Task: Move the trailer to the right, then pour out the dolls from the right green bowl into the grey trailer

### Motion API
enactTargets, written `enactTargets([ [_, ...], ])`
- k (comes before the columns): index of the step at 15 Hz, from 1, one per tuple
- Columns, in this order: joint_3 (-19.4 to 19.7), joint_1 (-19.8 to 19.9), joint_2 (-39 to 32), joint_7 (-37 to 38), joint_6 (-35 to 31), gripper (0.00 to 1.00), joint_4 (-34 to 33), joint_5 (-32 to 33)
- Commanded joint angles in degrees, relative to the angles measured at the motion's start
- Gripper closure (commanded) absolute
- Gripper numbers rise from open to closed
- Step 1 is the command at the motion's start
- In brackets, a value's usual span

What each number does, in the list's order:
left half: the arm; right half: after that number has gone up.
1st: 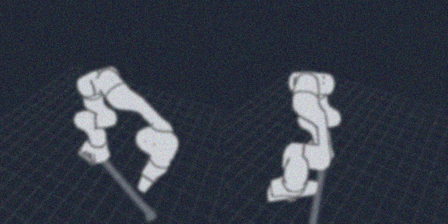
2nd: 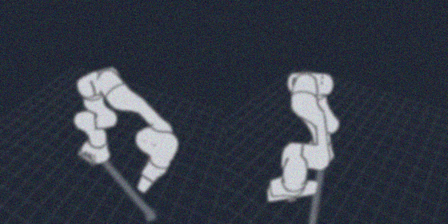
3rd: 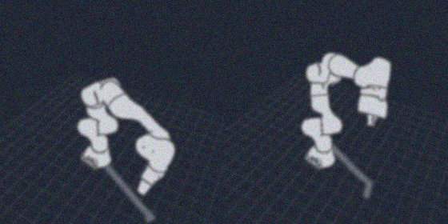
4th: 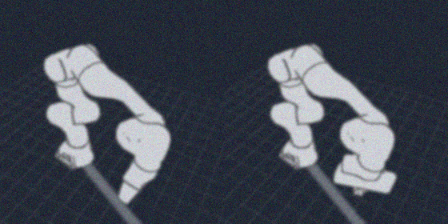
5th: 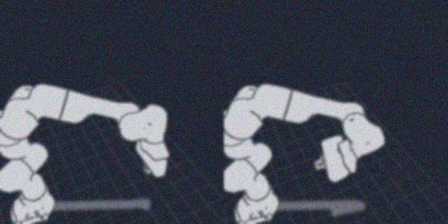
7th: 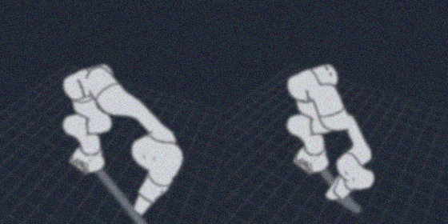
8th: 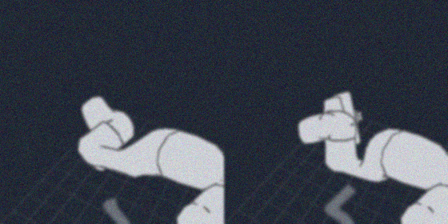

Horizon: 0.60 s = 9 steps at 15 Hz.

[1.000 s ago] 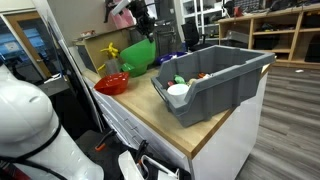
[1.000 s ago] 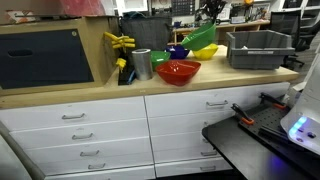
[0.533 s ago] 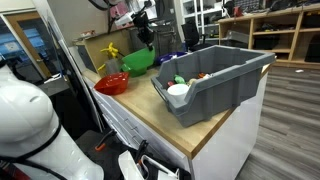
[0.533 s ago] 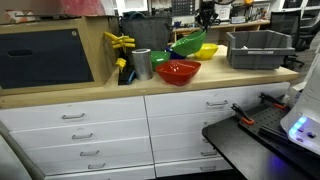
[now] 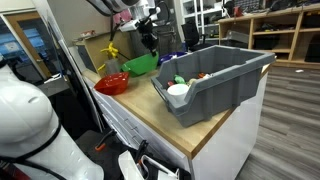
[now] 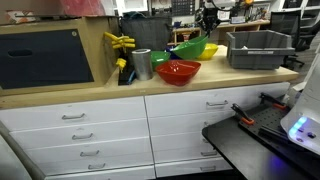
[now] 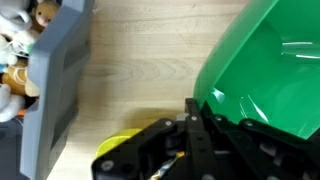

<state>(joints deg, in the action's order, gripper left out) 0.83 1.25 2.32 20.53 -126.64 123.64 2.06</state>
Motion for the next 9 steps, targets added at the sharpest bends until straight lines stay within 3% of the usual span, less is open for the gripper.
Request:
enactTargets([
  [1, -0.09, -0.01, 1.88, 0.80, -4.12, 0.99, 5.34, -2.48],
  [9, 0.25, 0.32, 1.99, -0.08, -12.64, 0.99, 10.79, -3.95],
])
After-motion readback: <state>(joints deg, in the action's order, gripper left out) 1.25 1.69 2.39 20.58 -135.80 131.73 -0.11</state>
